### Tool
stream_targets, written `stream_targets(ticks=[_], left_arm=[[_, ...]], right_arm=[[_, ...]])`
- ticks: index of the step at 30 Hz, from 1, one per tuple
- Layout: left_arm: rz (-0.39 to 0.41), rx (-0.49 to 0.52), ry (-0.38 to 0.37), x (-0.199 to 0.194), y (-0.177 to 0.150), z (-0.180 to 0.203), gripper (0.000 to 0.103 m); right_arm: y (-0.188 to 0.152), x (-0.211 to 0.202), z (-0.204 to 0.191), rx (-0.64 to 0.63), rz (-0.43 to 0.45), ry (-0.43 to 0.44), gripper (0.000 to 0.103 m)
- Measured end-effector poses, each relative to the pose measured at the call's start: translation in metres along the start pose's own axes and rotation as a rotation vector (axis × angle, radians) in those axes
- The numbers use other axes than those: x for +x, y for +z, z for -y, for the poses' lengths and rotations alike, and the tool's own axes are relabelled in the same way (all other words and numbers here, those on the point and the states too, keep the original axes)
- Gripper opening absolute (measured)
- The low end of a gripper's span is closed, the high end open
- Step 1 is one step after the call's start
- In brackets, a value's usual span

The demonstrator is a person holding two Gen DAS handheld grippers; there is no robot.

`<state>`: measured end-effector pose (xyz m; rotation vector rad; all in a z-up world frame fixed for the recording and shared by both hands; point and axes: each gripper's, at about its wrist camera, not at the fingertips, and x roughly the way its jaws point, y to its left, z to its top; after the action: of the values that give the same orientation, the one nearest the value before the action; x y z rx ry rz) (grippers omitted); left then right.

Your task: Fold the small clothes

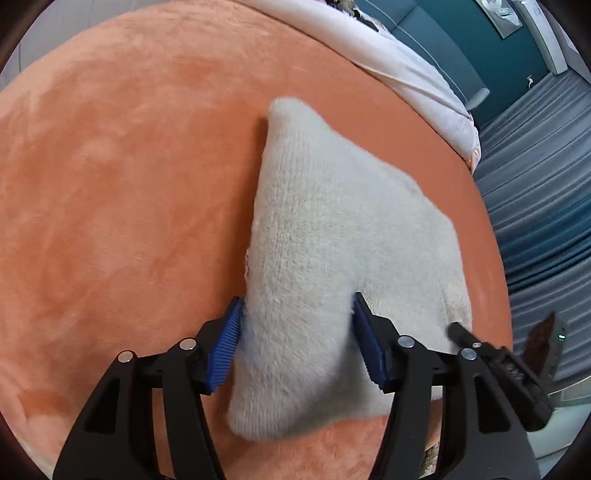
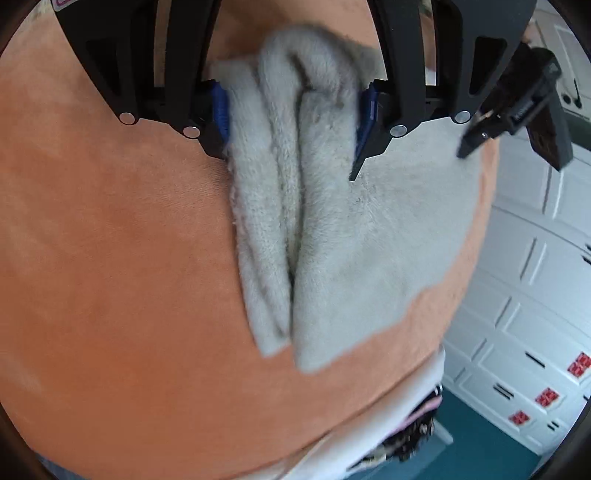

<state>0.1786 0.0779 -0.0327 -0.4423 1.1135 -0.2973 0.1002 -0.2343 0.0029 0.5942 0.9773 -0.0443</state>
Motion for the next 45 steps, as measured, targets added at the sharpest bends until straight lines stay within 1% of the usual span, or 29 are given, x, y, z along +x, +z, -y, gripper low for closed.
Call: stream_targets(ticks=[2, 3, 4, 6, 7, 8, 10, 11, 12, 13, 15, 19, 23, 25, 26, 28, 32, 34, 36, 39, 42, 44, 45], left_arm=[[0.049, 0.058, 0.049, -0.015, 0.0, 0.009, 0.055], [0.071, 0.101, 0.096, -0.018, -0.001, 0.014, 0.055], [0.071, 0.131, 0.131, -0.017, -0.002, 0.018, 0.055], [0.047, 0.149, 0.162, -0.008, -0.005, 0.019, 0.057], [0.04, 0.145, 0.165, -0.004, -0.006, 0.02, 0.058], [0.038, 0.149, 0.173, -0.002, -0.007, 0.022, 0.058], [0.045, 0.166, 0.209, -0.007, -0.008, 0.028, 0.058], [0.046, 0.17, 0.214, -0.011, -0.008, 0.031, 0.058], [0.049, 0.17, 0.21, -0.018, -0.01, 0.034, 0.057], [0.055, 0.174, 0.21, -0.023, -0.011, 0.037, 0.057], [0.072, 0.202, 0.234, -0.033, -0.02, 0.044, 0.057], [0.096, 0.257, 0.273, -0.042, -0.035, 0.058, 0.057], [0.111, 0.27, 0.286, -0.05, -0.052, 0.066, 0.065], [0.118, 0.277, 0.294, -0.052, -0.06, 0.068, 0.067], [0.12, 0.282, 0.302, -0.053, -0.064, 0.07, 0.07], [0.125, 0.295, 0.317, -0.053, -0.075, 0.072, 0.072], [0.125, 0.313, 0.345, -0.047, -0.089, 0.071, 0.072], [0.129, 0.317, 0.349, -0.044, -0.097, 0.069, 0.072], [0.138, 0.325, 0.359, -0.041, -0.104, 0.067, 0.073], [0.159, 0.345, 0.367, -0.035, -0.116, 0.064, 0.073], [0.179, 0.356, 0.378, -0.028, -0.128, 0.058, 0.073], [0.189, 0.362, 0.394, -0.022, -0.134, 0.054, 0.075], [0.187, 0.364, 0.407, -0.019, -0.137, 0.052, 0.078]], right_arm=[[-0.003, -0.022, -0.008, -0.048, 0.062, -0.004, 0.036], [-0.005, -0.022, -0.013, -0.082, 0.052, -0.012, 0.028], [-0.007, -0.013, -0.019, -0.112, 0.019, -0.026, 0.024], [-0.016, 0.017, -0.019, -0.172, -0.063, -0.094, 0.023], [-0.023, 0.033, -0.017, -0.207, -0.077, -0.113, 0.022], [-0.025, 0.033, -0.019, -0.228, -0.055, -0.122, 0.021], [-0.016, 0.021, -0.032, -0.205, -0.061, -0.129, 0.022], [-0.014, 0.011, -0.041, -0.19, -0.047, -0.114, 0.022], [-0.016, 0.001, -0.047, -0.191, -0.026, -0.093, 0.022], [-0.024, -0.018, -0.047, -0.205, 0.002, -0.085, 0.022], [-0.034, -0.045, -0.048, -0.225, 0.047, -0.098, 0.022], [-0.056, -0.068, -0.049, -0.217, 0.076, -0.122, 0.025], [-0.067, -0.077, -0.046, -0.21, 0.101, -0.158, 0.029], [-0.073, -0.08, -0.041, -0.193, 0.112, -0.168, 0.037], [-0.077, -0.082, -0.037, -0.188, 0.115, -0.176, 0.039], [-0.087, -0.083, -0.03, -0.187, 0.124, -0.2, 0.042], [-0.108, -0.076, -0.024, -0.208, 0.136, -0.254, 0.048], [-0.118, -0.074, -0.021, -0.214, 0.151, -0.272, 0.055], [-0.126, -0.072, -0.021, -0.228, 0.169, -0.285, 0.059], [-0.139, -0.065, -0.02, -0.256, 0.205, -0.308, 0.067], [-0.149, -0.057, -0.013, -0.257, 0.236, -0.332, 0.07], [-0.154, -0.048, -0.009, -0.245, 0.218, -0.339, 0.07], [-0.156, -0.044, -0.008, -0.24, 0.199, -0.33, 0.07]])
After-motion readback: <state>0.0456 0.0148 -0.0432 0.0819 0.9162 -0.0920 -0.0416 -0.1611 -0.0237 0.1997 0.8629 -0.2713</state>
